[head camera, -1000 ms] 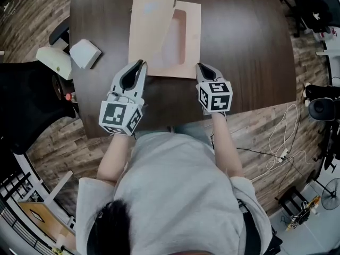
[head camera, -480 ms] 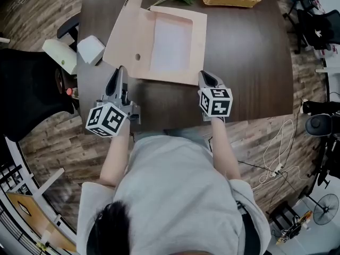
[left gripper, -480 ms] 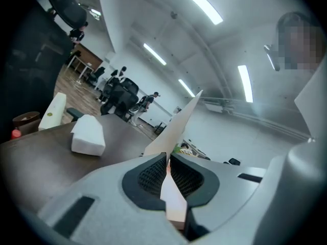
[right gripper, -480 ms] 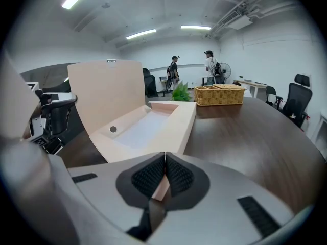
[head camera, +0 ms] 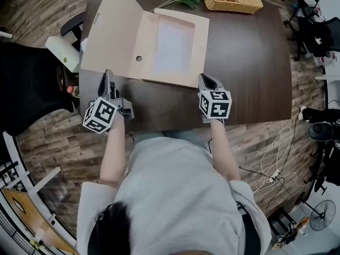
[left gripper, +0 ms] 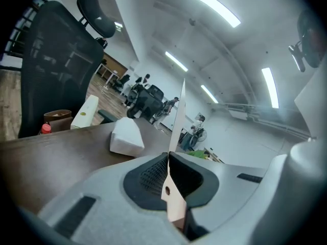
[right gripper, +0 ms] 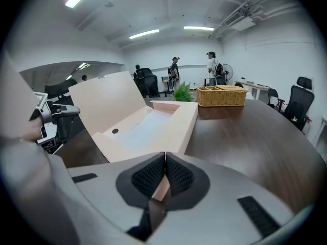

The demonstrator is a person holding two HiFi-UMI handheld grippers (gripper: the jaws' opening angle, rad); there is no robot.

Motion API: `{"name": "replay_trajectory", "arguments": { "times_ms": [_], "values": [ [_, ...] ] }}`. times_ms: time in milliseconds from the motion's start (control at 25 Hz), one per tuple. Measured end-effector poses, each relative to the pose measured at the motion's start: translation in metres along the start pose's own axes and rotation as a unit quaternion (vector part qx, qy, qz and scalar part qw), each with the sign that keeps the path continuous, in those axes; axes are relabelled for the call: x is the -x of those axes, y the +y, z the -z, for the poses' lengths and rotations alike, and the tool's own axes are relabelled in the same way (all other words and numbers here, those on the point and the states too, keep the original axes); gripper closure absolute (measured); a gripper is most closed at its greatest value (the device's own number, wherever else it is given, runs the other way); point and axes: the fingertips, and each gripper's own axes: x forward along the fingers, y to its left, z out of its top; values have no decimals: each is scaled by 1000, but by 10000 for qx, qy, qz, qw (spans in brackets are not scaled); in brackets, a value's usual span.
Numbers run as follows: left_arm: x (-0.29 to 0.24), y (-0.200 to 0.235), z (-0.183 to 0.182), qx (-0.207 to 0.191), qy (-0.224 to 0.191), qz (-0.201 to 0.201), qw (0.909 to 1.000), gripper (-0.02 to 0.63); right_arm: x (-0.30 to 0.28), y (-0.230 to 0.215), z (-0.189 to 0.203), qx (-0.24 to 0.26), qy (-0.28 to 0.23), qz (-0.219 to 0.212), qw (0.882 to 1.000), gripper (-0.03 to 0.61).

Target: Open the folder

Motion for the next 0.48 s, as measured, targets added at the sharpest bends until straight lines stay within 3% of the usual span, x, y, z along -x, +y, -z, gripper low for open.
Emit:
{"name": "replay_trajectory", "arguments": {
  "times_ms": [200, 480],
  "values": [
    [0, 8, 2, -58, 7, -87, 9999, 600, 0, -1, 1, -41, 6, -41, 10000, 566],
    [4, -32, 7, -714, 60, 403, 9966, 598, 10, 3, -5, 36, -183, -87, 9998, 566]
  ]
}}
